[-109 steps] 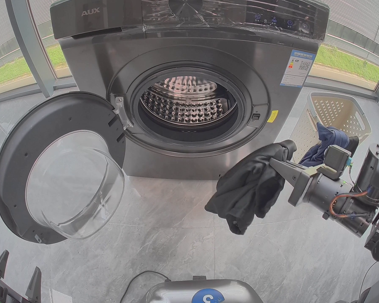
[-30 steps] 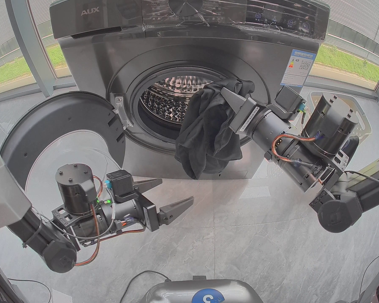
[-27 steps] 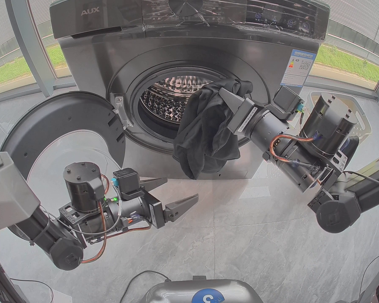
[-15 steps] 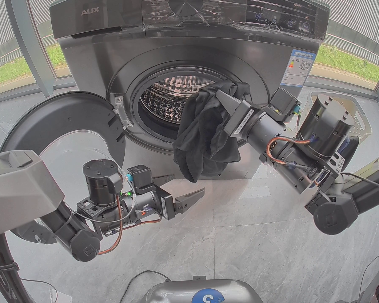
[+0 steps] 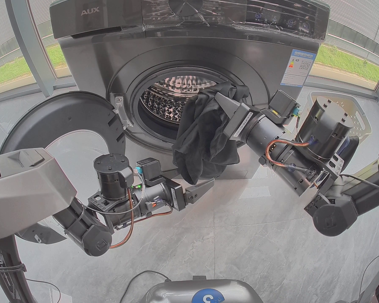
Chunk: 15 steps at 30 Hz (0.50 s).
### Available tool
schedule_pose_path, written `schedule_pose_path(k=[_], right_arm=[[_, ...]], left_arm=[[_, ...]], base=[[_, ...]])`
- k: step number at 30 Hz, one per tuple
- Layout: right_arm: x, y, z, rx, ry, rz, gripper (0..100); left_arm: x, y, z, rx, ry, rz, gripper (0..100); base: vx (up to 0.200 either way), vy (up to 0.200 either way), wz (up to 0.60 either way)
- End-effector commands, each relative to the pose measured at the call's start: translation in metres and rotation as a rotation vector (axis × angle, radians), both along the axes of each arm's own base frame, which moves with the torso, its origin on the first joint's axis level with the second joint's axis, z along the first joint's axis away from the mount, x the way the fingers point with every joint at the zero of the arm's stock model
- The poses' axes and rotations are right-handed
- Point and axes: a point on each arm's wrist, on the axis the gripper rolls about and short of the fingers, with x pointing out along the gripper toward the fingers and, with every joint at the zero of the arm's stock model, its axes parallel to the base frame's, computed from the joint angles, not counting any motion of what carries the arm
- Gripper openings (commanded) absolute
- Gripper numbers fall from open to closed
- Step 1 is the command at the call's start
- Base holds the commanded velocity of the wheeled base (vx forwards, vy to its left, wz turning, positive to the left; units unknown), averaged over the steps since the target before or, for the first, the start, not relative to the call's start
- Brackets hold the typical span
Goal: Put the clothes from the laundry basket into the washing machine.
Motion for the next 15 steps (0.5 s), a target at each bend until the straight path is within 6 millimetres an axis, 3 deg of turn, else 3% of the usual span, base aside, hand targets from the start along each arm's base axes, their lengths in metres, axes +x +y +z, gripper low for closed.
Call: schedule_pose_path(k=[1, 2, 15], right_arm=[[0.0001, 0.0003, -0.0005, 0.000, 0.000, 0.000, 0], [0.0001, 0.0003, -0.0005, 0.000, 0.000, 0.000, 0], [-0.0006, -0.0011, -0.0054, -0.010, 0.014, -0.001, 0]], left_arm=[[0.0004, -0.0029, 0.0030, -0.010, -0.014, -0.006, 100], [0.0006, -0.0037, 0.0024, -0.010, -0.014, -0.008, 0], [-0.0027, -0.0014, 0.0027, -0.043, -0.067, 0.003, 0]], base=[[0.000, 0.000, 0.00], [0.000, 0.000, 0.00], [0.000, 0.000, 0.00]])
